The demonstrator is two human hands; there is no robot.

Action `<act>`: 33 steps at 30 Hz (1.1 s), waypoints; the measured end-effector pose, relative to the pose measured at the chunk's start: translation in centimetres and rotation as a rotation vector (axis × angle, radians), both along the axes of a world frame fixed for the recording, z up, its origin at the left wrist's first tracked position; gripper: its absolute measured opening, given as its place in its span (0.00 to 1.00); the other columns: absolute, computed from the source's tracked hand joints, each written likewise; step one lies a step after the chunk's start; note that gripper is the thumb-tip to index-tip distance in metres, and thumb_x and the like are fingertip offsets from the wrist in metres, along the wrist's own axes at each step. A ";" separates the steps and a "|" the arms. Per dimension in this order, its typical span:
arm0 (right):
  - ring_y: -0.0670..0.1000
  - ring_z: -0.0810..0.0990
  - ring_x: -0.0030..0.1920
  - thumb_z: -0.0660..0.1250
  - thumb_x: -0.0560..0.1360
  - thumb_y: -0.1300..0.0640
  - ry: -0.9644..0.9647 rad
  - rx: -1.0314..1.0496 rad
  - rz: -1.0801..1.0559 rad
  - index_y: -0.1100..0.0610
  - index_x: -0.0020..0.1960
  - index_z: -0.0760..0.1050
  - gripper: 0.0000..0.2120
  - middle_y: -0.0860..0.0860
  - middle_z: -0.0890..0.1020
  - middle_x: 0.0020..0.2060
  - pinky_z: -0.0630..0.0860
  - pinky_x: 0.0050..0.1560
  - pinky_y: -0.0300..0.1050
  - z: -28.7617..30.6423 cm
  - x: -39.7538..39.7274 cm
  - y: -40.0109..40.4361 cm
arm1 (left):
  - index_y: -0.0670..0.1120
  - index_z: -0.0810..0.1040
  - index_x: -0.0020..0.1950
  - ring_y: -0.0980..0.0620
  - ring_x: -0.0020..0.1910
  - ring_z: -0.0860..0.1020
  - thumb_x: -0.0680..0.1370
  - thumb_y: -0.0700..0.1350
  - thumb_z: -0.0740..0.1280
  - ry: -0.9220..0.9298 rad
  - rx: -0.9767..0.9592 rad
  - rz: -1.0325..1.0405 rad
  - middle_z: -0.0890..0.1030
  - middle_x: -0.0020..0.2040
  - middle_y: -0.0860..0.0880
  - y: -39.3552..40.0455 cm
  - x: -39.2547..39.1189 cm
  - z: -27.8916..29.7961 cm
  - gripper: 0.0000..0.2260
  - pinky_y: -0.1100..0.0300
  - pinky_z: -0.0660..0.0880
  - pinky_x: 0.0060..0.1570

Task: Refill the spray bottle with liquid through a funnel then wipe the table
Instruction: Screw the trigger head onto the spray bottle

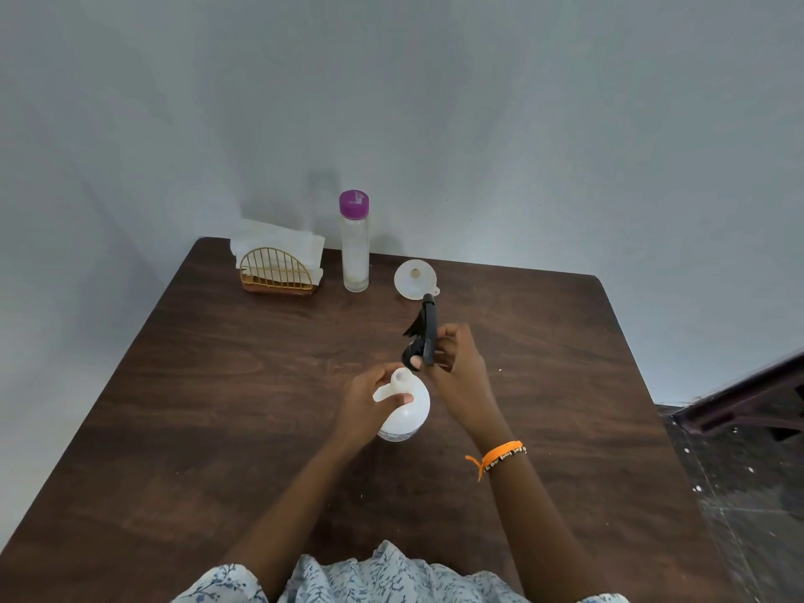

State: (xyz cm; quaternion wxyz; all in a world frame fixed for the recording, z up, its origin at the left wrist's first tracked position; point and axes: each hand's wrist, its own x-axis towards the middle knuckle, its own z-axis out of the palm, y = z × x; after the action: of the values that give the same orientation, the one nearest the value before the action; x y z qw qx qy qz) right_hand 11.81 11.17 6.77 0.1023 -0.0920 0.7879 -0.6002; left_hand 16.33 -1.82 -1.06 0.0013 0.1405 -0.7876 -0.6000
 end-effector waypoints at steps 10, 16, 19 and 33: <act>0.42 0.80 0.47 0.66 0.72 0.66 0.058 0.157 0.078 0.53 0.49 0.76 0.10 0.48 0.82 0.45 0.73 0.48 0.31 -2.9 1.1 -0.4 | 0.51 0.82 0.49 0.51 0.49 0.81 0.65 0.50 0.71 -0.010 0.067 0.002 0.84 0.47 0.50 -0.2 0.2 -0.5 0.13 0.48 0.78 0.52; 0.54 0.75 0.54 0.63 0.73 0.69 0.108 0.347 0.194 0.61 0.52 0.77 0.10 0.55 0.79 0.51 0.73 0.55 0.43 -3.0 0.3 -0.8 | 0.48 0.83 0.48 0.51 0.48 0.82 0.62 0.57 0.69 0.011 0.075 0.021 0.85 0.46 0.50 -0.2 0.3 -1.1 0.19 0.50 0.79 0.50; 0.53 0.73 0.52 0.63 0.72 0.71 0.198 0.399 0.184 0.62 0.51 0.77 0.10 0.55 0.77 0.50 0.69 0.52 0.39 -3.5 0.7 -0.9 | 0.50 0.82 0.47 0.54 0.48 0.81 0.63 0.55 0.68 0.033 0.009 0.012 0.84 0.45 0.52 -0.4 0.2 -1.2 0.16 0.61 0.76 0.47; 0.44 0.72 0.34 0.78 0.59 0.62 0.068 0.112 -0.153 0.53 0.36 0.74 0.14 0.49 0.75 0.35 0.72 0.36 0.35 -5.0 1.3 -1.8 | 0.48 0.82 0.52 0.64 0.46 0.79 0.71 0.38 0.71 0.109 -0.106 -0.016 0.83 0.47 0.55 -0.6 0.2 -0.9 0.12 0.74 0.70 0.44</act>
State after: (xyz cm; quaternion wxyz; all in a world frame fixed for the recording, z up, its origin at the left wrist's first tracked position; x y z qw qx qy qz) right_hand 13.08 9.33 1.74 0.0342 -0.0458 0.8280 -0.5578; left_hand 16.48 -2.43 -1.95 0.0470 0.1011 -0.8179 -0.5644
